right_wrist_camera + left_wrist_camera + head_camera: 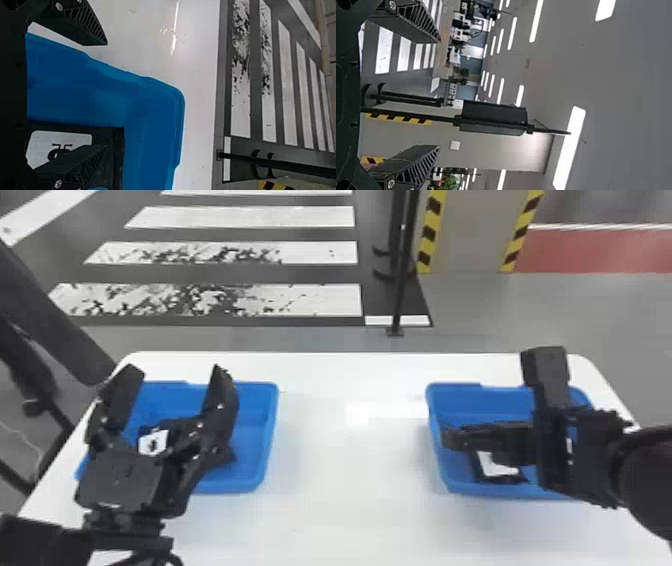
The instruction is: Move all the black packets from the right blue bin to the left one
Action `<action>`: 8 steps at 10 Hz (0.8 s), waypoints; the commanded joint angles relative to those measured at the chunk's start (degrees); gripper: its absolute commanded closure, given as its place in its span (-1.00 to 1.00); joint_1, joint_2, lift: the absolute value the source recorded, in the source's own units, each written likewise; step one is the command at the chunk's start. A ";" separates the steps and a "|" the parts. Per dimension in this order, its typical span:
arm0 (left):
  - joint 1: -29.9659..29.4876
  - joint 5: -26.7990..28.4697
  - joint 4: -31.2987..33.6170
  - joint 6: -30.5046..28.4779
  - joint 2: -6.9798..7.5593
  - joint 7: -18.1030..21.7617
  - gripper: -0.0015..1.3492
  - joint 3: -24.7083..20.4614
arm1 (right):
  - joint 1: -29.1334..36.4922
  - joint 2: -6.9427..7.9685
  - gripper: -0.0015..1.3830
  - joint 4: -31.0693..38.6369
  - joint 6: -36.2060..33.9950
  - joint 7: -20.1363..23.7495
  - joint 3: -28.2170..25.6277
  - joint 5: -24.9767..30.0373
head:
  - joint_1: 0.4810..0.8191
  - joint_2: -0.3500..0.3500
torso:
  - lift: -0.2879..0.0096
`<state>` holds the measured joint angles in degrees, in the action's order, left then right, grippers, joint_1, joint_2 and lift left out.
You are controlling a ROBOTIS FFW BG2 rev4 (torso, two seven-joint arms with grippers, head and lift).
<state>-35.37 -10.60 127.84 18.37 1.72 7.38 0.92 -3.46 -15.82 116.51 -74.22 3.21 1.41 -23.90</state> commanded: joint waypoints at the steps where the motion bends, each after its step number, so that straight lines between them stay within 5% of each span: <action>1: -0.06 1.12 0.06 0.47 0.03 0.00 -0.87 0.00 | -0.76 -0.26 -0.86 0.00 -7.20 -1.98 0.76 0.37 | 0.27 0.01 | -0.01; 8: 0.08 5.23 0.48 1.74 0.30 -0.09 -0.86 0.11 | -9.62 -2.02 -0.85 -11.11 -14.23 -4.88 6.81 2.54 | 0.27 -0.13 | -0.01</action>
<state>-35.30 -5.52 128.32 20.12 2.02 7.29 0.94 -12.43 -17.67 106.06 -87.99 -1.67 7.73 -21.59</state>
